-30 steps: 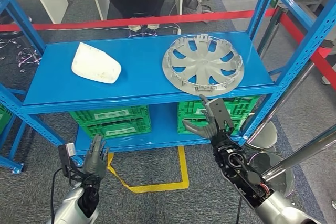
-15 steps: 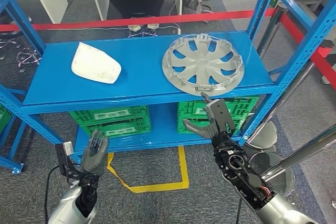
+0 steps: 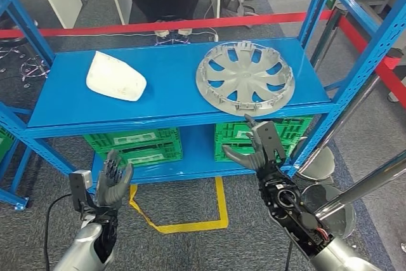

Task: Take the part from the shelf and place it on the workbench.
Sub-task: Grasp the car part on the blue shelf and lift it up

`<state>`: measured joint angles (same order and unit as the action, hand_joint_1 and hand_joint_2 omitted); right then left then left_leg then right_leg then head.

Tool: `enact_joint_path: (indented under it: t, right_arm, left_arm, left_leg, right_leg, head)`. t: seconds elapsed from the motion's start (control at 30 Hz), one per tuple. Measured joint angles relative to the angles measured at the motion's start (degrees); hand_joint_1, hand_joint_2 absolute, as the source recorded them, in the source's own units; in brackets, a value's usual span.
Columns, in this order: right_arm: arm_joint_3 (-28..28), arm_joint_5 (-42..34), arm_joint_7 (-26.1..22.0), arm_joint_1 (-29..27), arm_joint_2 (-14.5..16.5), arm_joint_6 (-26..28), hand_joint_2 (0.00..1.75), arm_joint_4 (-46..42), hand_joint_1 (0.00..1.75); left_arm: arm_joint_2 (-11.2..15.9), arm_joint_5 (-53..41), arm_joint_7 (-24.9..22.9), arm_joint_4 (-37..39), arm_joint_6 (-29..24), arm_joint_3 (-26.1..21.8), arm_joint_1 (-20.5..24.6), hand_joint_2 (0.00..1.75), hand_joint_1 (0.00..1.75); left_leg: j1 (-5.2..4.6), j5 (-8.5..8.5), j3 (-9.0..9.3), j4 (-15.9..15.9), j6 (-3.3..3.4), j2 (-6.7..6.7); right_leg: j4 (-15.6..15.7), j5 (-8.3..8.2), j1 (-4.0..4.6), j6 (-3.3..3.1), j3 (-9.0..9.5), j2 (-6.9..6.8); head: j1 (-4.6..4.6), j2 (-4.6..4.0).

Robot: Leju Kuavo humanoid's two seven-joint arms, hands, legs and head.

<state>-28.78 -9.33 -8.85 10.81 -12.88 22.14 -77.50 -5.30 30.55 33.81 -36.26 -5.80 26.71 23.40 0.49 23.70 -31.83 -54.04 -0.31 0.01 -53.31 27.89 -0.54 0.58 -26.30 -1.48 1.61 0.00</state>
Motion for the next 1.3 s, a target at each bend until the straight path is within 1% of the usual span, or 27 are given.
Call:
enact_joint_path:
  t: [0.13, 0.23, 0.37, 0.57, 0.8, 1.3]
  right_arm:
    - [0.2, -0.1, -0.2, -0.2, 0.0, 0.2, 1.75, -0.3, 0.00]
    - [0.4, -0.4, -0.3, -0.3, 0.0, 0.2, 1.75, -0.7, 0.00]
    - [0.8, 0.0, -0.6, -0.5, -0.1, 0.9, 1.75, -1.3, 0.00]
    - [1.3, 2.4, 0.0, -0.6, -0.8, 2.5, 1.75, -3.4, 0.00]
    - [1.4, 4.8, -0.8, -0.8, -0.8, 3.8, 1.75, -4.9, 0.00]
    - [1.4, 5.5, -1.8, 0.4, -0.8, 1.0, 1.75, -5.1, 0.00]
  left_arm:
    - [0.6, -2.0, 1.2, -1.3, -2.4, 0.0, -0.2, 1.75, 0.00]
    - [1.0, -2.7, 1.4, -2.3, -3.1, 0.0, -0.3, 1.75, 0.00]
    - [1.4, -4.6, 1.8, -3.5, -4.0, 0.0, -0.5, 0.00, 0.00]
    - [2.2, -9.3, 0.7, -6.1, -3.3, 0.0, -0.5, 0.00, 0.00]
    - [2.4, -10.6, 0.6, -6.8, -1.2, 0.0, -0.4, 0.00, 0.00]
    - [3.0, -11.0, 1.1, -6.8, 0.3, 0.0, -0.1, 0.00, 0.00]
  left_leg:
    - [0.00, 0.00, 0.00, 0.0, 0.00, 0.00]
    - [0.00, 0.00, 0.00, 0.0, 0.00, 0.00]
    - [0.00, -0.01, 0.00, 0.0, 0.01, 0.00]
    - [0.00, -0.02, 0.00, 0.0, 0.02, 0.00]
    - [0.00, -0.04, 0.00, 0.0, 0.03, 0.00]
    - [0.00, -0.07, -0.01, 0.0, 0.02, -0.01]
  right_leg:
    - [0.0, 0.00, 0.00, 0.00, 0.00, 0.00]
    - [0.0, 0.00, 0.00, 0.00, 0.00, 0.00]
    - [0.0, 0.00, 0.00, 0.00, 0.00, 0.00]
    - [0.0, -0.01, 0.00, 0.00, 0.00, 0.00]
    - [0.0, -0.02, 0.00, 0.00, 0.01, 0.00]
    - [0.0, -0.05, 0.00, -0.01, 0.02, -0.01]
  head:
    - [0.01, 0.00]
    - [0.01, 0.00]
    - [0.01, 0.00]
    - [0.01, 0.00]
    - [0.02, 0.00]
    - [0.01, 0.00]
